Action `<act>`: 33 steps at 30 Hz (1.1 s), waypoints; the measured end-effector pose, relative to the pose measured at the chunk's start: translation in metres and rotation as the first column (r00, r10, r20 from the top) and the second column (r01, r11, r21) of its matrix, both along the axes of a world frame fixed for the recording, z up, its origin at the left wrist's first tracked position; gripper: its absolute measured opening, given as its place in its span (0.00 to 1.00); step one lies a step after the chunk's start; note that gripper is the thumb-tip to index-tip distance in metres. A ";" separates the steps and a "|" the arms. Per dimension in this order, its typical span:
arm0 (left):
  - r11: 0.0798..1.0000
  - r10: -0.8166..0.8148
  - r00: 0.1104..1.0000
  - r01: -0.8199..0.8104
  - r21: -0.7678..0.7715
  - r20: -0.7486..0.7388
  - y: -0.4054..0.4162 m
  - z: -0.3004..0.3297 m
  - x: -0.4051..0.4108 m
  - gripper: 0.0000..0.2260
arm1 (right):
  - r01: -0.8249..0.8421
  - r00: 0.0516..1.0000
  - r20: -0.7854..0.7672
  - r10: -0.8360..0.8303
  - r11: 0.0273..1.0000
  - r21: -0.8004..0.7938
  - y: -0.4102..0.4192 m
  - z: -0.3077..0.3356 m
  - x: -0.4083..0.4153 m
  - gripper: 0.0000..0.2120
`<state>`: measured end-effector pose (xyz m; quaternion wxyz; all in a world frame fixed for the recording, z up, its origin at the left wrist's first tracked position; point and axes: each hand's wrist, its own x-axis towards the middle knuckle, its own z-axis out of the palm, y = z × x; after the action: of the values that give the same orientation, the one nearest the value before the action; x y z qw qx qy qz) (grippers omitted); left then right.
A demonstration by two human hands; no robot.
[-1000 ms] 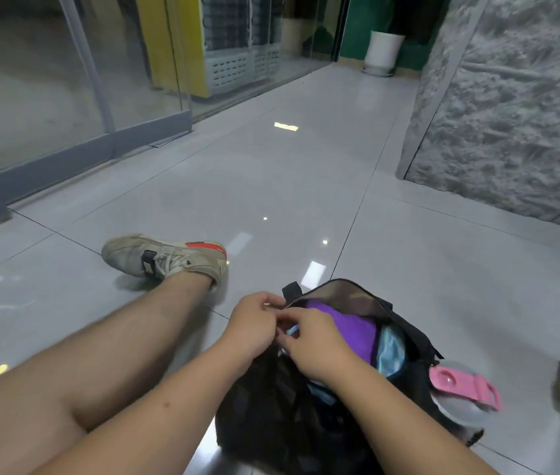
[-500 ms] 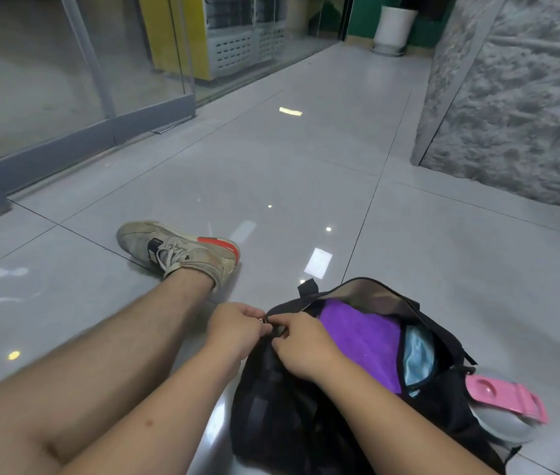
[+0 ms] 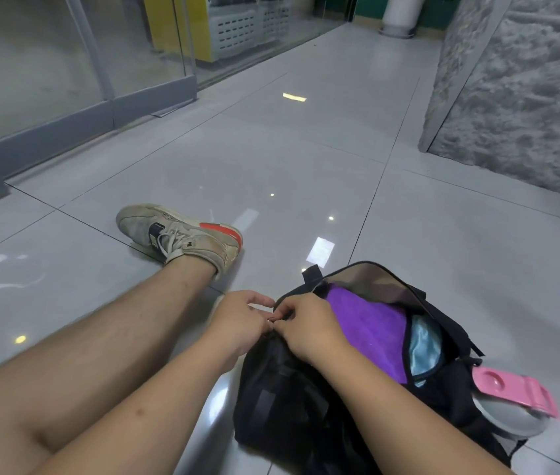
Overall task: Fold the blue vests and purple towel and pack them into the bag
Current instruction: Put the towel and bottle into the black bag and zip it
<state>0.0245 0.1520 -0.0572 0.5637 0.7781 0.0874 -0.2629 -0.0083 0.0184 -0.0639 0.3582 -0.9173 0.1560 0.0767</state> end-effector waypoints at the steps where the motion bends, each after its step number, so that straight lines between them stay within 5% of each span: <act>1: 1.000 -0.014 1.000 0.014 0.012 0.007 -0.001 0.000 -0.001 0.14 | -0.010 1.000 -0.001 0.010 1.000 -0.024 0.000 0.000 -0.001 0.05; 6: 0.998 0.000 0.996 -0.006 0.066 0.091 -0.007 0.003 0.000 0.11 | -0.012 0.999 0.045 0.011 1.000 0.012 -0.004 0.009 -0.008 0.08; 14: 0.971 -0.125 0.953 0.059 0.234 0.275 -0.015 0.013 -0.001 0.12 | 0.251 0.961 0.036 -0.273 0.925 0.285 -0.015 0.022 -0.016 0.07; 18: 0.928 -0.212 0.923 0.086 0.363 0.322 -0.006 0.021 0.007 0.13 | 0.262 0.957 0.041 -0.288 0.914 0.309 -0.022 0.027 -0.017 0.11; 30: 0.778 -0.450 0.841 0.204 0.594 0.301 -0.013 0.027 0.005 0.15 | 0.276 0.956 -0.016 -0.292 0.880 0.386 -0.052 0.035 -0.036 0.12; 33: 0.657 -0.623 0.684 0.192 0.729 0.380 -0.022 0.035 0.001 0.16 | 0.298 0.949 -0.047 -0.312 0.836 0.461 -0.057 0.033 -0.041 0.12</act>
<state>0.0254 0.1302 -0.0227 0.1824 0.9588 -0.2015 -0.0821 -0.0492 -0.0391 -0.0313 0.5762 -0.7698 0.2719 0.0399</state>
